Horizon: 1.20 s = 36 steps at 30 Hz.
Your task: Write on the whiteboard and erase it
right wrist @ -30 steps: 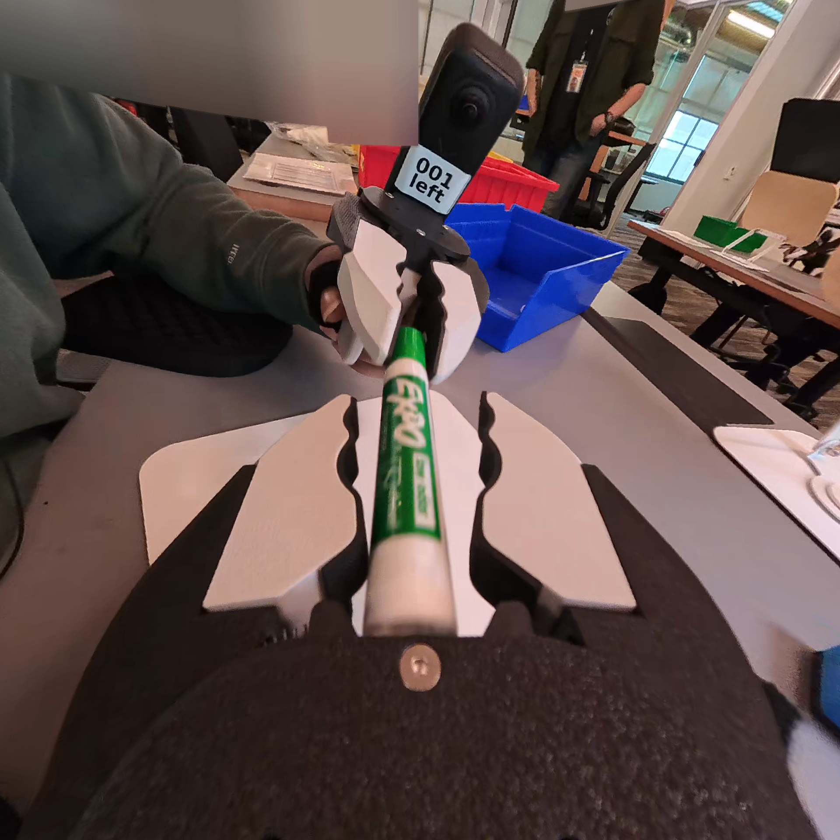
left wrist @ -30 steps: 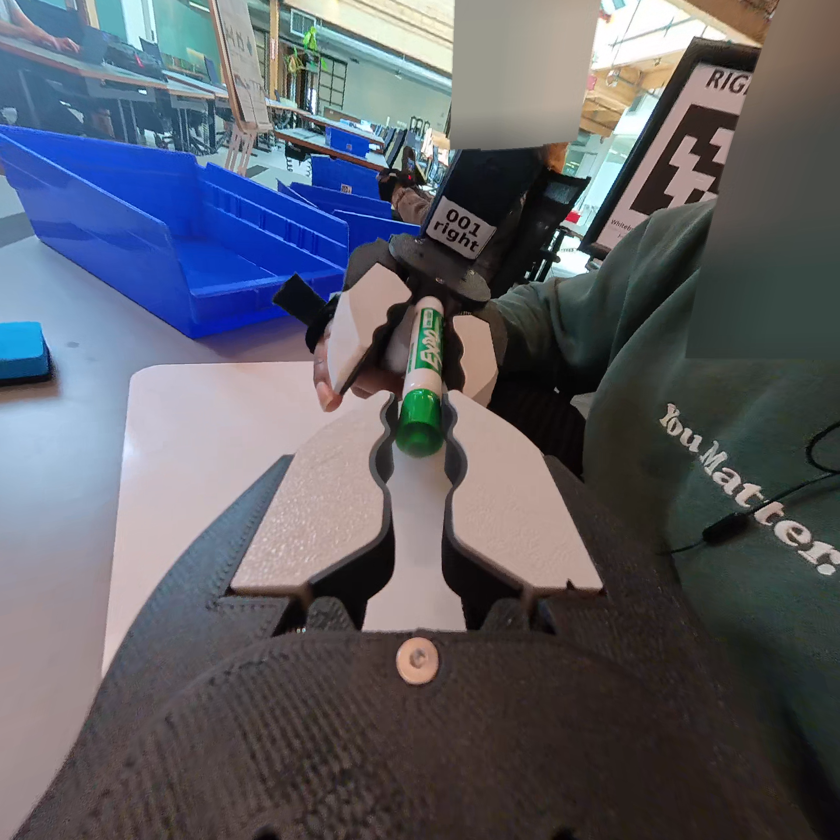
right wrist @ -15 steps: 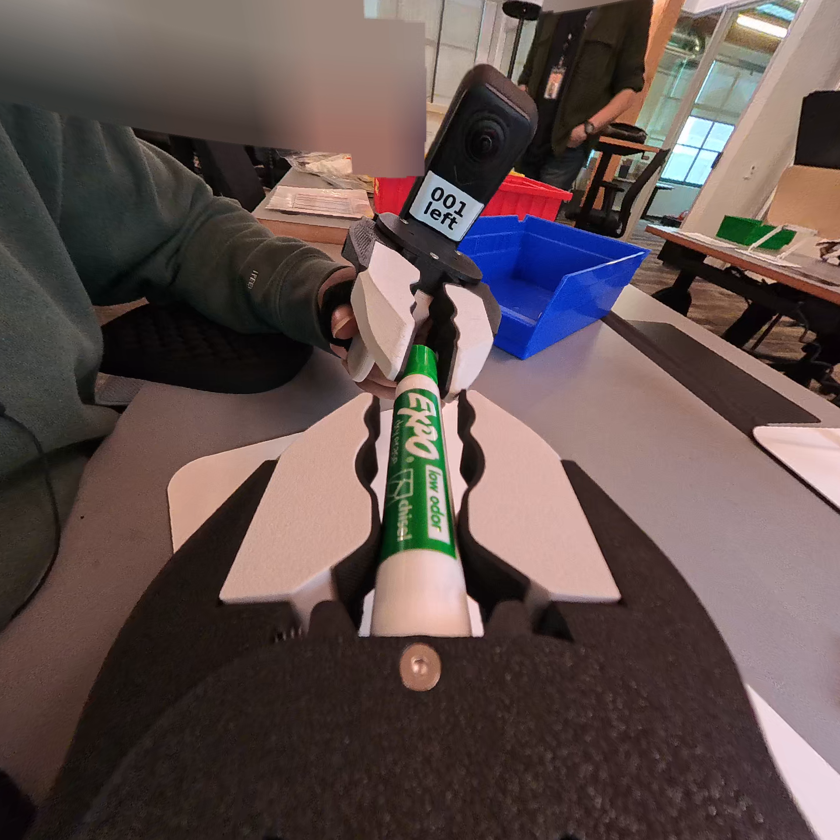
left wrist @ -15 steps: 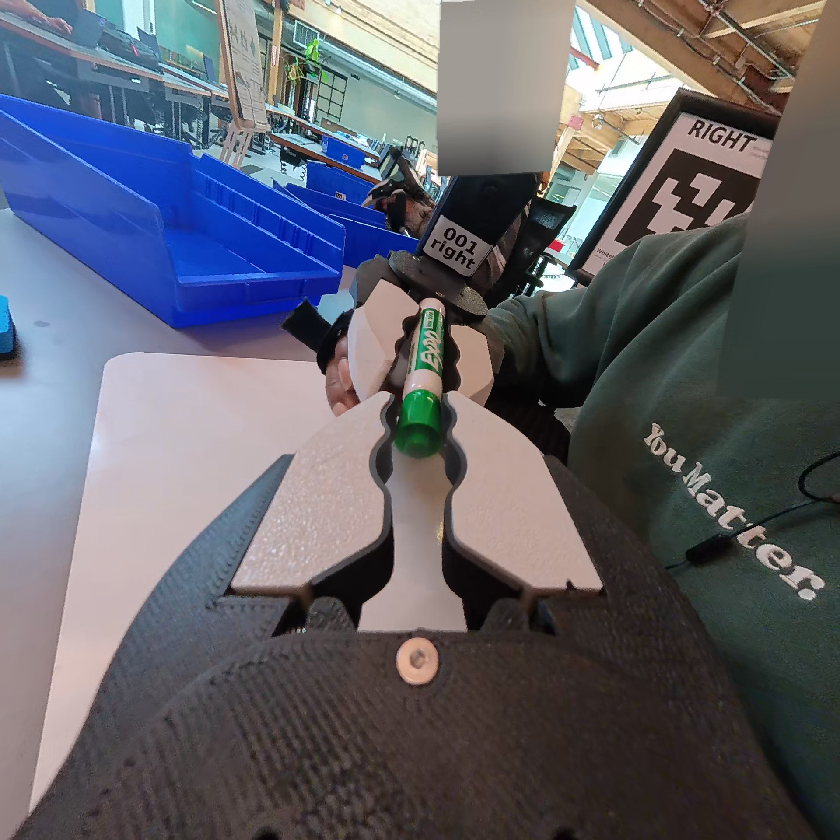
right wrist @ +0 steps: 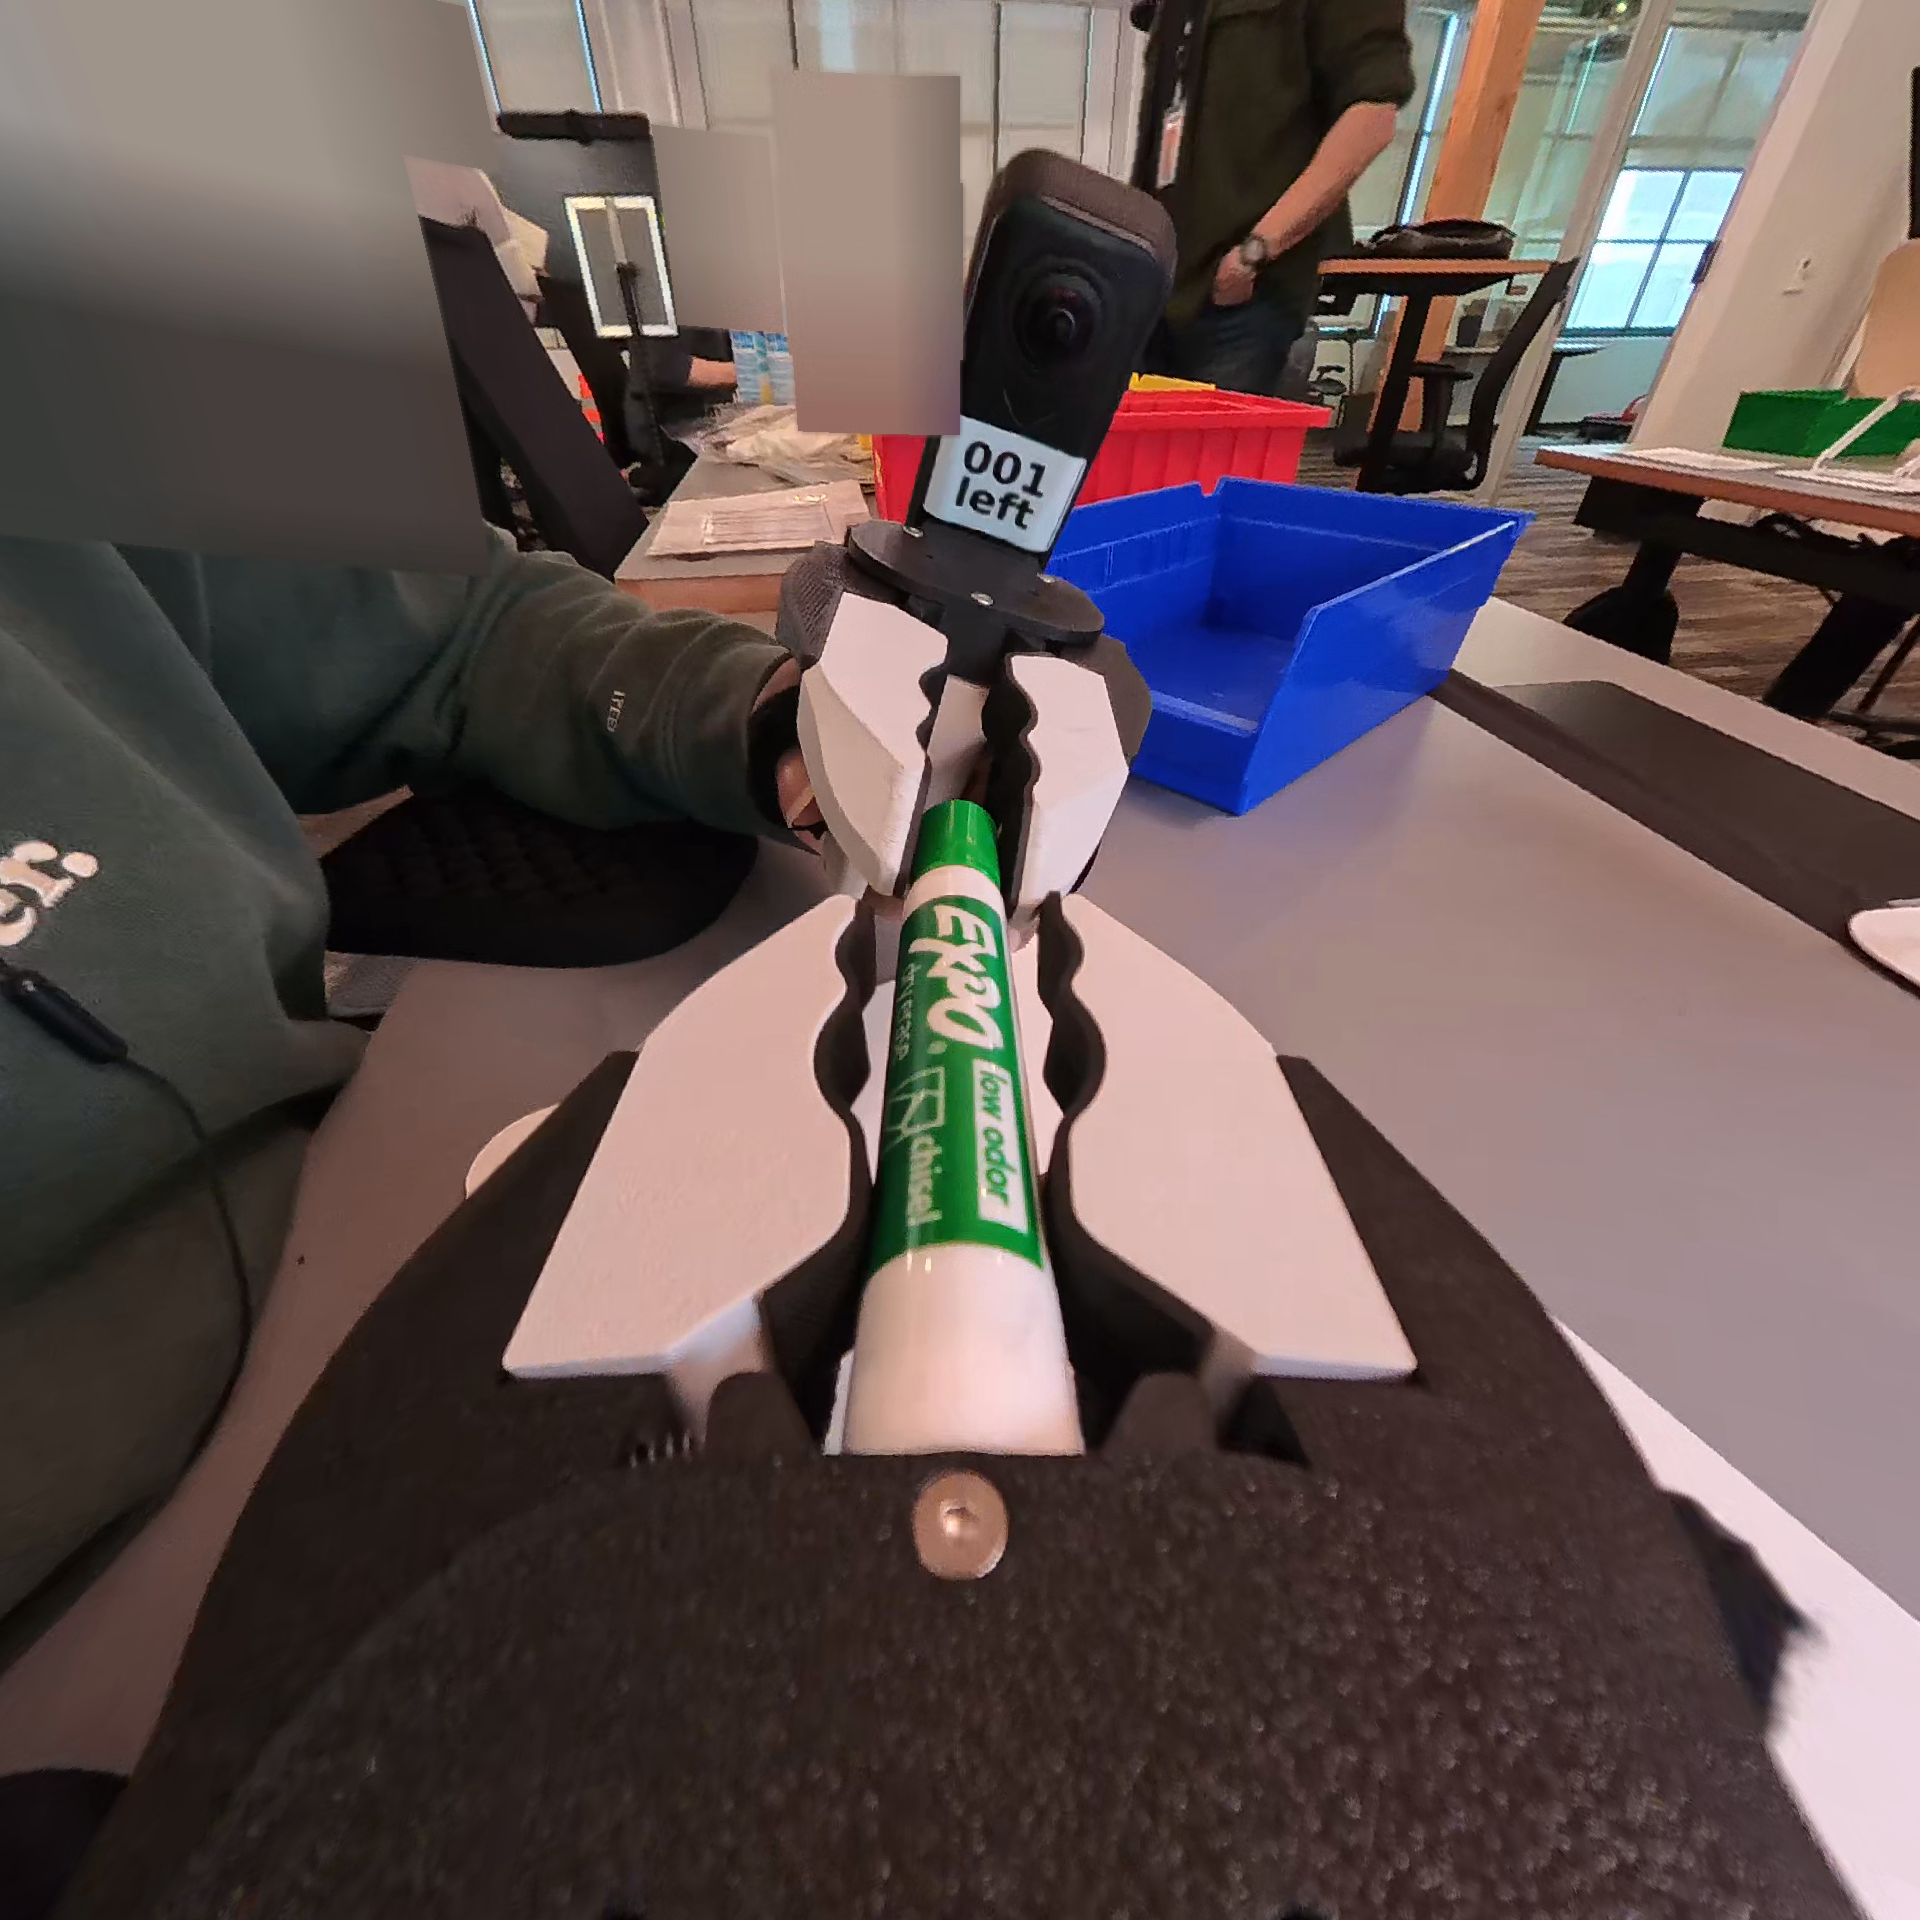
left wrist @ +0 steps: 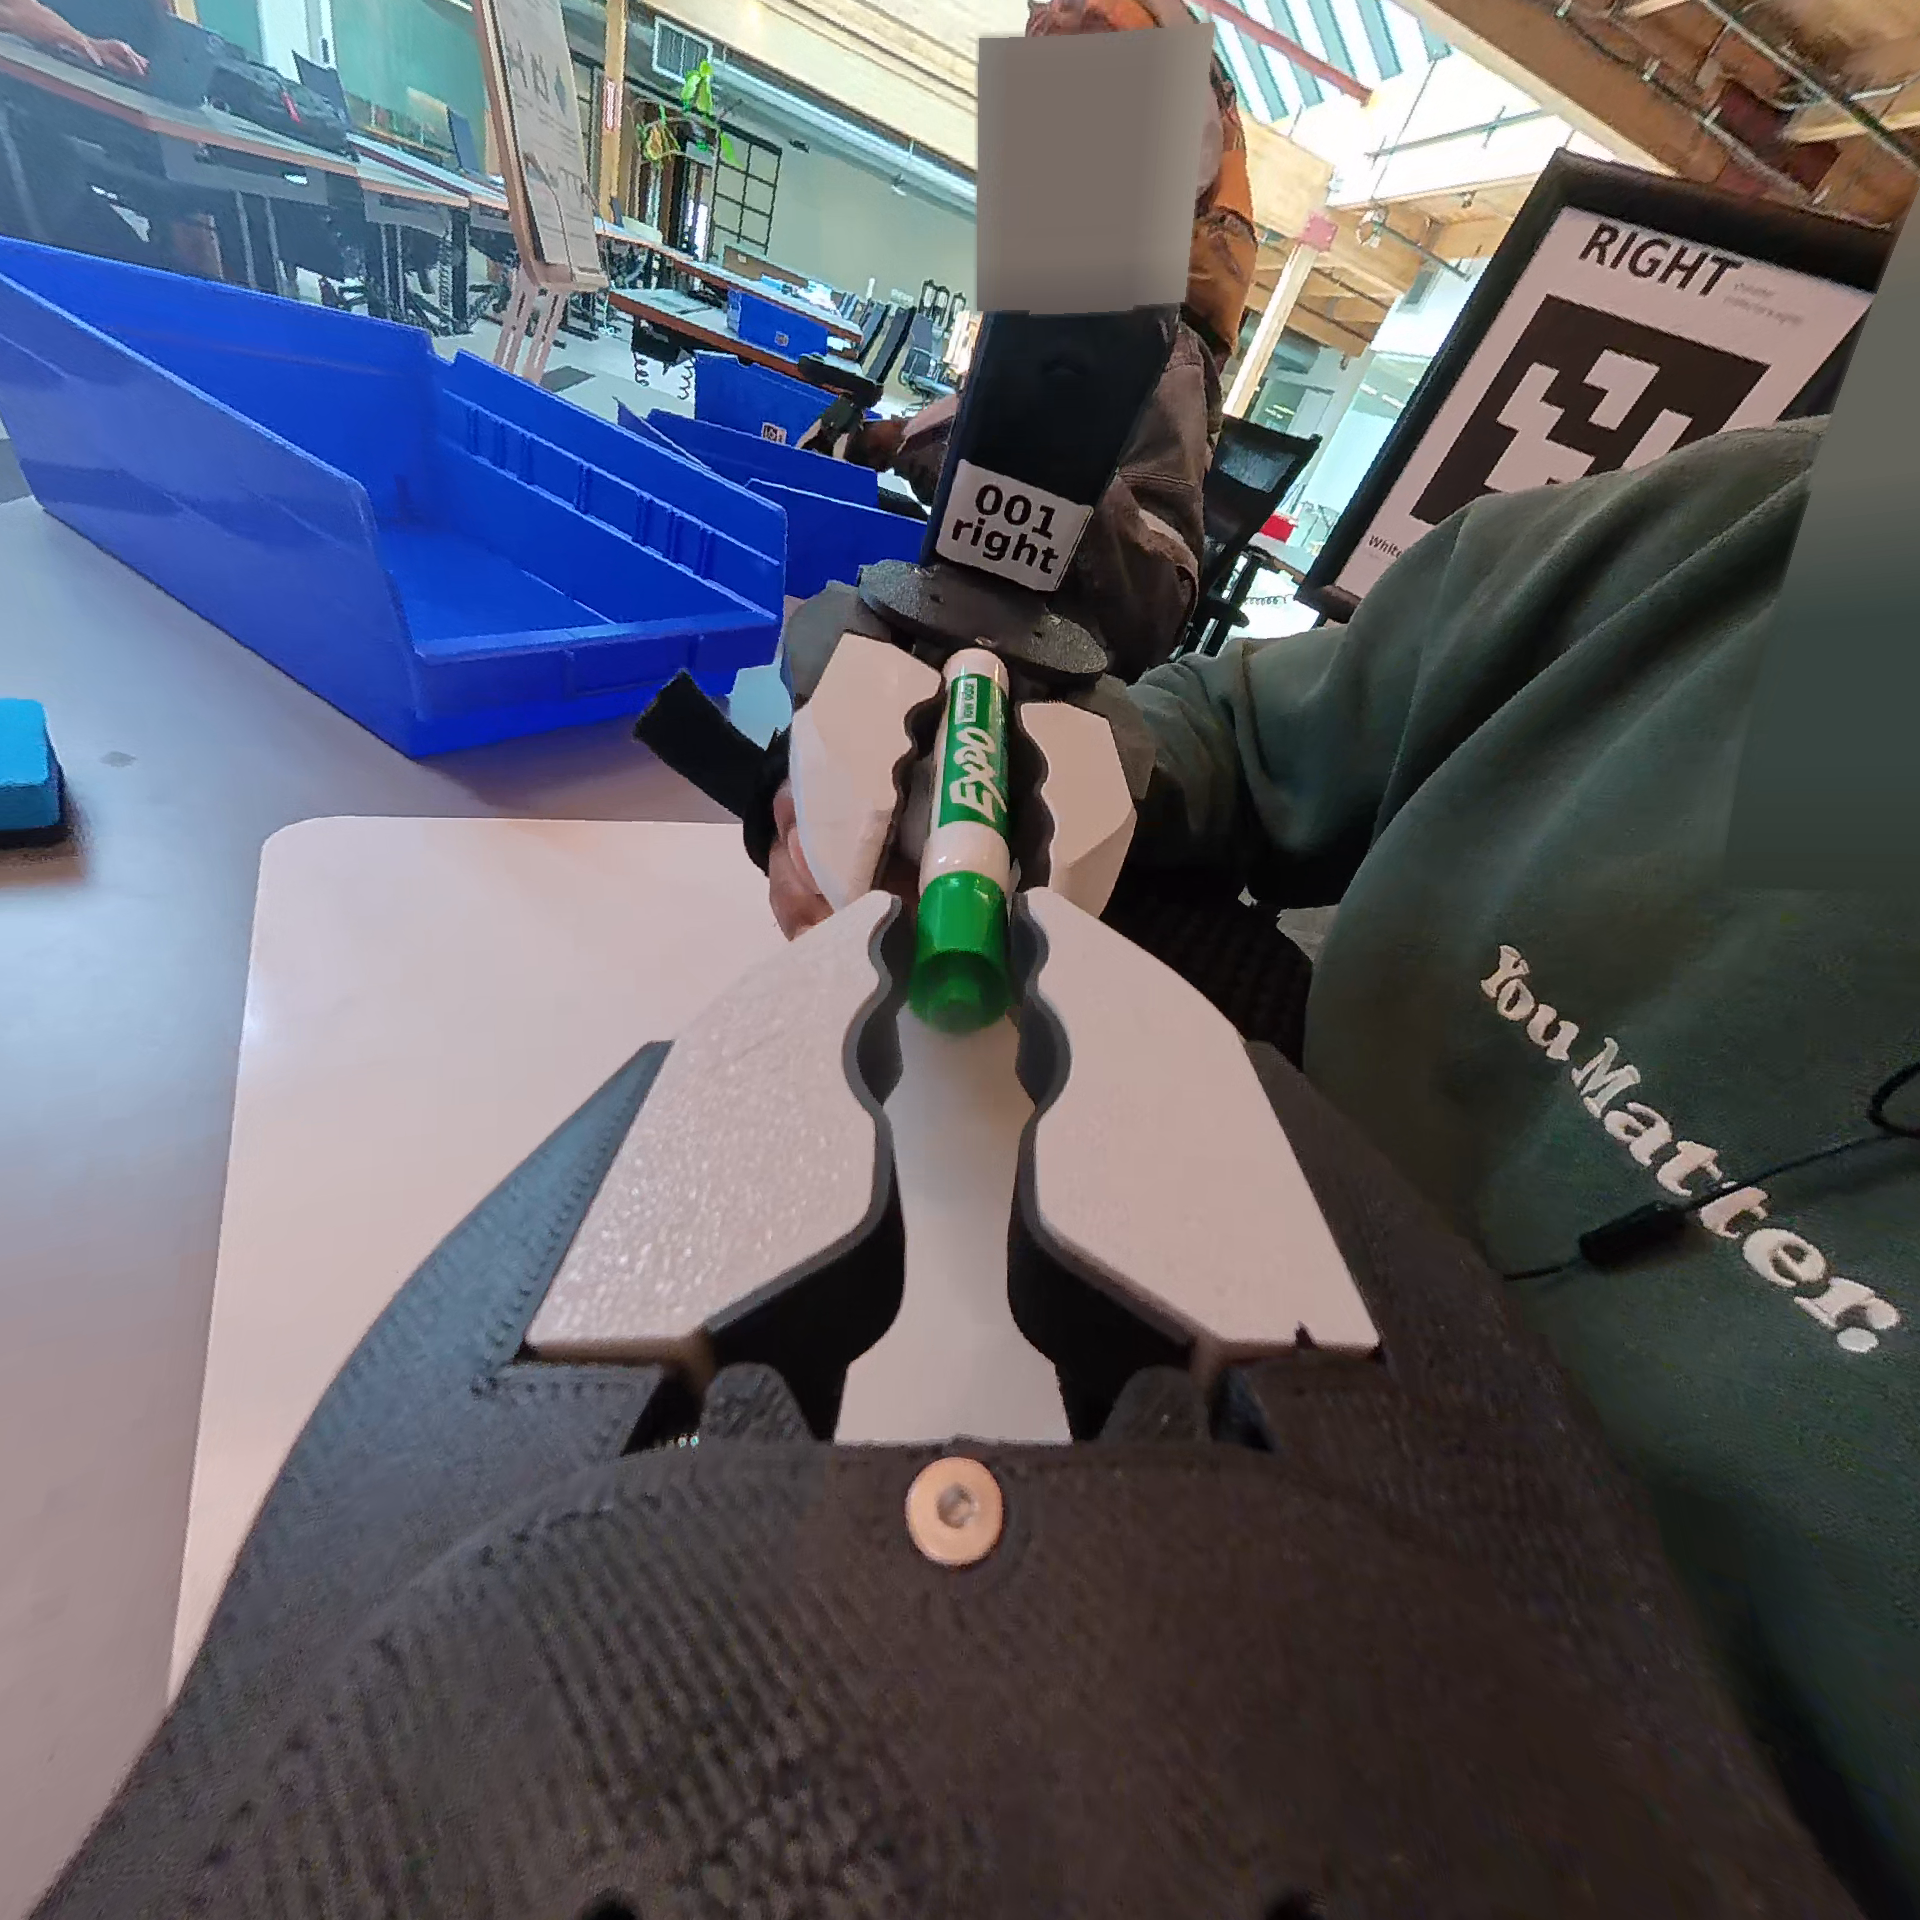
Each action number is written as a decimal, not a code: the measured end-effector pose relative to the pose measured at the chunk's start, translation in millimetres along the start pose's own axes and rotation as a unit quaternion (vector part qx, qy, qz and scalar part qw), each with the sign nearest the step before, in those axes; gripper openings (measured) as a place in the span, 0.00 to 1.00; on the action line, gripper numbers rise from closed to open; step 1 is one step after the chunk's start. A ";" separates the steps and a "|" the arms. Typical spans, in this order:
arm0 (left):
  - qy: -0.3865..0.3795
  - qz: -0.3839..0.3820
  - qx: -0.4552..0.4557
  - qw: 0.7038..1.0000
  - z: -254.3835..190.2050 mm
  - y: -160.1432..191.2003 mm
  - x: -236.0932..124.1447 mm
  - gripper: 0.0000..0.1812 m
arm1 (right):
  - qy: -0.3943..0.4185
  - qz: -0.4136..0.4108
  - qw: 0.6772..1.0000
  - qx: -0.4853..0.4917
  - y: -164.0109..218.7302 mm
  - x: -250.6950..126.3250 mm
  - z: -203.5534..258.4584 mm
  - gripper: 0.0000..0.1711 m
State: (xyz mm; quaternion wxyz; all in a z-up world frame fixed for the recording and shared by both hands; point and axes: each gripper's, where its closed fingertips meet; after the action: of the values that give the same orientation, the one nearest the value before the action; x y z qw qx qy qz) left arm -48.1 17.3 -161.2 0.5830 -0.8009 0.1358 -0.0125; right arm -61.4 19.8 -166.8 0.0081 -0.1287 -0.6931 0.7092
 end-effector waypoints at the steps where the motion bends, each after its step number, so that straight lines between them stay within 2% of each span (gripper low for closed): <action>1: 0.004 -0.003 -0.005 1.000 -1.5 -1.0 -0.9 0.10 | -0.003 0.000 1.000 0.001 -1.2 0.0 0.8 0.19; 4: -0.007 -0.015 -0.004 1.000 0.3 -4.5 -11.1 0.10 | -0.008 0.000 1.000 -0.005 -5.3 -3.1 2.4 0.18; 6: -0.069 -0.088 -0.037 0.993 29.7 -19.2 -69.7 0.10 | 0.019 -0.063 0.998 0.026 -26.3 -43.0 -18.7 0.18; 8: -0.132 -0.053 -0.012 0.990 34.4 5.7 -101.6 0.10 | 0.078 -0.054 0.995 -0.018 -28.4 -79.1 -31.2 0.19; 11: -0.161 -0.058 -0.037 0.985 32.7 27.7 -112.8 0.10 | 0.091 -0.039 0.995 0.004 -8.6 -79.9 -31.4 0.19; 21: -0.241 -0.061 0.057 0.967 35.2 11.8 -127.0 0.10 | 0.080 -0.017 0.997 0.008 -14.1 -62.5 -38.8 0.20; 36: -0.306 0.022 0.110 0.945 52.1 42.7 -117.5 0.11 | 0.058 0.081 0.995 -0.021 -22.5 -13.7 -30.4 0.20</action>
State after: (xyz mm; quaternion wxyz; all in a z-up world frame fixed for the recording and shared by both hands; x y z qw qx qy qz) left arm -160.6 81.0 -201.7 0.6813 -0.6937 -0.0338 0.2314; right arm -46.0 47.9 -142.4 -0.0122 -0.2257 -0.6937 0.6839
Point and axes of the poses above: each gripper's, where its closed fingertips meet, x out along the fingers, y out of its underside, z = x × y across the jaws, and after that the axes turned 5 degrees about z, right-handed
